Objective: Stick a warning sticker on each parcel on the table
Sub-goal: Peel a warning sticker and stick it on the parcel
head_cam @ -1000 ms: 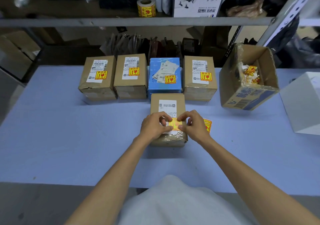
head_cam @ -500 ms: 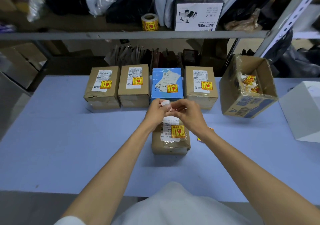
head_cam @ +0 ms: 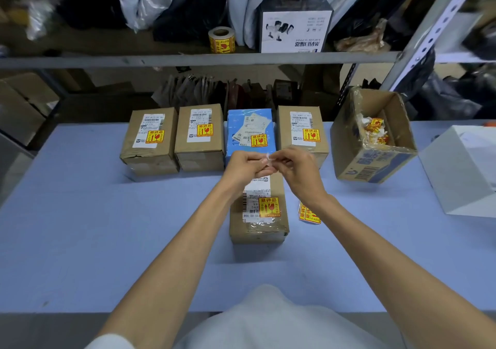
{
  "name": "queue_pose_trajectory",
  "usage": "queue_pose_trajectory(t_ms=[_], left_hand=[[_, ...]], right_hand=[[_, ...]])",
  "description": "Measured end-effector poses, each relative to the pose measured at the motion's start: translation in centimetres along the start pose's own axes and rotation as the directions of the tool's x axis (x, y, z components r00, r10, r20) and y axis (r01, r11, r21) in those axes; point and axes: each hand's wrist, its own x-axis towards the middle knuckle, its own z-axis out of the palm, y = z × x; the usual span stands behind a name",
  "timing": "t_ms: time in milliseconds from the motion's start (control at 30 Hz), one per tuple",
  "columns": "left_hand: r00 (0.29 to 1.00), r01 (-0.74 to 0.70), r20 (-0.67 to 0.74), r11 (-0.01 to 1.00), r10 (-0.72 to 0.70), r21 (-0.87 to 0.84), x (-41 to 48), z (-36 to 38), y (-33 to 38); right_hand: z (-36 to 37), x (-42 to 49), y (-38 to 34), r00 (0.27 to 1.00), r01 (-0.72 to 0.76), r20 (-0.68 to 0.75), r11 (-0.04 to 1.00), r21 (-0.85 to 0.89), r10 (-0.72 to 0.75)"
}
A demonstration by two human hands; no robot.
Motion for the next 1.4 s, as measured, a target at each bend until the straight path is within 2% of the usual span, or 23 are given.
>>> queue_pose_trajectory(t_ms=[67, 167, 233, 267, 333, 400, 567, 633, 733, 833, 900, 1000, 1067, 1267, 1400], left_hand=[[0.998, -0.009, -0.07, 0.994, 0.001, -0.112, 0.3, 0.7, -0.1], [0.991, -0.035, -0.131, 0.985, 0.012, -0.167, 1.1, 1.9, 0.1], [0.99, -0.018, -0.139, 0.97, -0.016, -0.242, 1.6, 2.6, 0.5], [0.991, -0.001, -0.131, 0.964, -0.035, -0.266, 1.8, 3.0, 0.8], [0.99, 0.045, -0.117, 0.961, -0.08, -0.273, 2.0, 3.6, 1.3], [0.988, 0.096, -0.09, 0.952, -0.127, -0.291, 2.2, 4.0, 1.9], [0.986, 0.158, 0.002, 0.944, -0.164, -0.29, 2.4, 4.4, 3.7], [0.992, 0.124, 0.021, 0.974, -0.122, -0.19, 2.5, 4.2, 3.8], [0.998, -0.04, -0.042, 0.999, 0.041, 0.023, 2.6, 4.6, 3.3], [0.978, -0.183, -0.085, 0.98, 0.19, 0.084, 2.7, 5.3, 3.0], [0.969, -0.227, -0.081, 0.969, 0.235, 0.094, 2.7, 5.5, 2.9], [0.943, -0.302, -0.087, 0.936, 0.322, 0.182, 3.0, 5.3, 2.3], [0.941, -0.304, -0.082, 0.928, 0.327, 0.214, 3.1, 5.5, 2.0], [0.973, -0.232, 0.028, 0.962, 0.231, 0.145, 3.3, 6.6, 1.7], [0.927, -0.375, 0.096, 0.89, 0.363, 0.26, 3.4, 7.9, 2.2]], right_hand=[[-0.2, 0.2, -0.6, 0.999, -0.038, -0.027, 0.997, 0.074, 0.041], [-0.7, 1.2, -1.2, 0.99, -0.125, -0.04, 0.964, 0.237, 0.138], [-1.2, 1.8, -1.6, 0.988, -0.133, -0.039, 0.956, 0.26, 0.148], [-1.4, 2.1, -1.6, 0.99, -0.114, -0.053, 0.972, 0.206, 0.127], [-1.9, 2.5, -1.4, 0.993, -0.043, -0.107, 0.999, -0.013, 0.041], [-2.2, 2.5, -1.0, 0.988, 0.035, -0.143, 0.983, -0.18, -0.062], [-2.9, 2.3, 0.0, 0.955, 0.138, -0.22, 0.957, -0.255, -0.197], [-3.3, 2.5, 0.2, 0.958, 0.083, -0.257, 0.981, -0.177, -0.128], [-3.7, 2.9, -0.2, 0.966, -0.105, -0.231, 0.993, 0.049, 0.113], [-4.3, 2.9, -0.5, 0.942, -0.205, -0.174, 0.901, 0.382, 0.287], [-5.1, 2.7, -0.4, 0.938, -0.234, -0.102, 0.824, 0.516, 0.33], [-6.2, 2.0, 0.0, 0.959, -0.261, 0.045, 0.815, 0.518, 0.278], [-6.6, 1.6, 0.4, 0.963, -0.267, 0.1, 0.823, 0.502, 0.252], [-7.3, 0.8, 1.8, 0.957, -0.253, 0.003, 0.829, 0.499, 0.29], [-7.7, 0.5, 2.3, 0.939, -0.236, -0.098, 0.823, 0.517, 0.33]])
